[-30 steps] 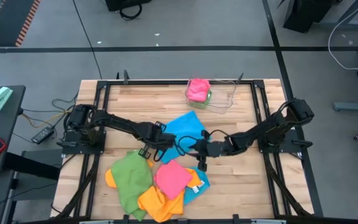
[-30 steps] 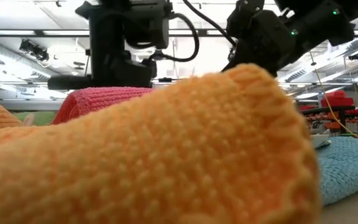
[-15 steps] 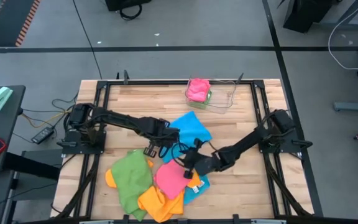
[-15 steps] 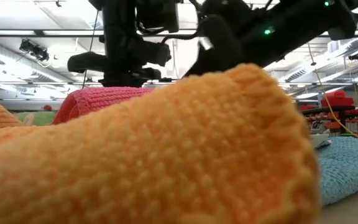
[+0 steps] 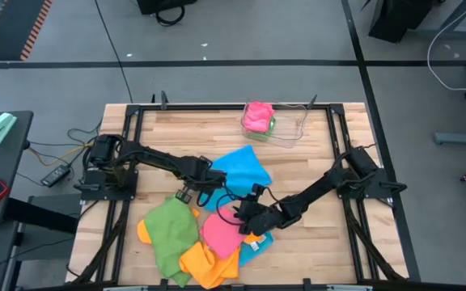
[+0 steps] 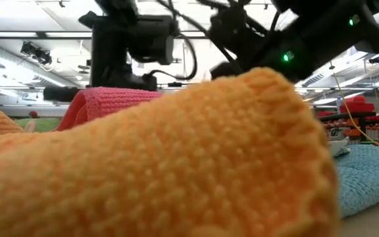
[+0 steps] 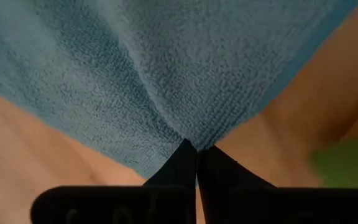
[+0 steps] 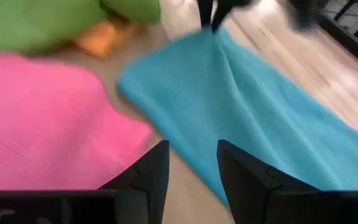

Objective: Fold microfiber towels
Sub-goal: Fold the top blue towel

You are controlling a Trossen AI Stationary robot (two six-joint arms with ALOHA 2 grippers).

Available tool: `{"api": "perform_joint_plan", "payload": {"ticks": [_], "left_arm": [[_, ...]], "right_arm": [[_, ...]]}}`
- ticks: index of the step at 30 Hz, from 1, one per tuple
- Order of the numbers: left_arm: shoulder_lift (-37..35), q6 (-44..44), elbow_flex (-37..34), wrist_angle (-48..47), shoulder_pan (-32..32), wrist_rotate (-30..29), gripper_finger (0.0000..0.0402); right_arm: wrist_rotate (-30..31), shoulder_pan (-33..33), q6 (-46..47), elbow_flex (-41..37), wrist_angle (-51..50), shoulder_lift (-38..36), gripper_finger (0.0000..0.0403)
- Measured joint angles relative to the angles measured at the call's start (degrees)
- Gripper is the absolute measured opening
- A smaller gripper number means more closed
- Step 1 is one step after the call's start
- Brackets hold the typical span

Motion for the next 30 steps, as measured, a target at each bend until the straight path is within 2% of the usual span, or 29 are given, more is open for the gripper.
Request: {"api": "perform_joint_plan", "payload": {"ticks": [3, 8, 11, 14, 19, 25, 30], "left_arm": [[0.0, 3.3, -2.5, -0.2, 0.0, -4.8, 0.0013], [0.0, 8.8, -6.4, 0.7, 0.0, -8.1, 0.0017], [0.0, 9.0, -8.0, 0.6, 0.4, -12.9, 0.0016], [-0.2, 8.1, -8.6, 1.3, 1.2, -13.9, 0.0022], [-2.3, 5.6, -8.1, 0.1, 1.7, -13.8, 0.0077], [-6.8, 4.0, -6.4, -3.1, 2.0, -13.9, 0.0146], [-8.8, 3.8, -4.8, 1.7, 1.9, -13.9, 0.0177]], "right_arm": [[0.0, -0.9, -0.2, -0.1, -2.1, -0.8, 0.0145], [0.0, -2.3, -0.2, -0.1, -6.0, -2.7, 0.0145], [-0.2, -3.0, -0.1, -0.1, -10.7, -4.0, 0.0145], [-2.1, -4.0, 0.0, -0.1, -15.0, -5.4, 0.0145], [-5.0, -5.9, 0.2, -3.4, -17.4, -9.6, 0.0145], [-8.6, -9.0, 2.4, -15.6, -9.0, -18.5, 0.0145], [-9.7, -11.9, 4.5, -20.8, -8.9, -24.4, 0.0145]]}}
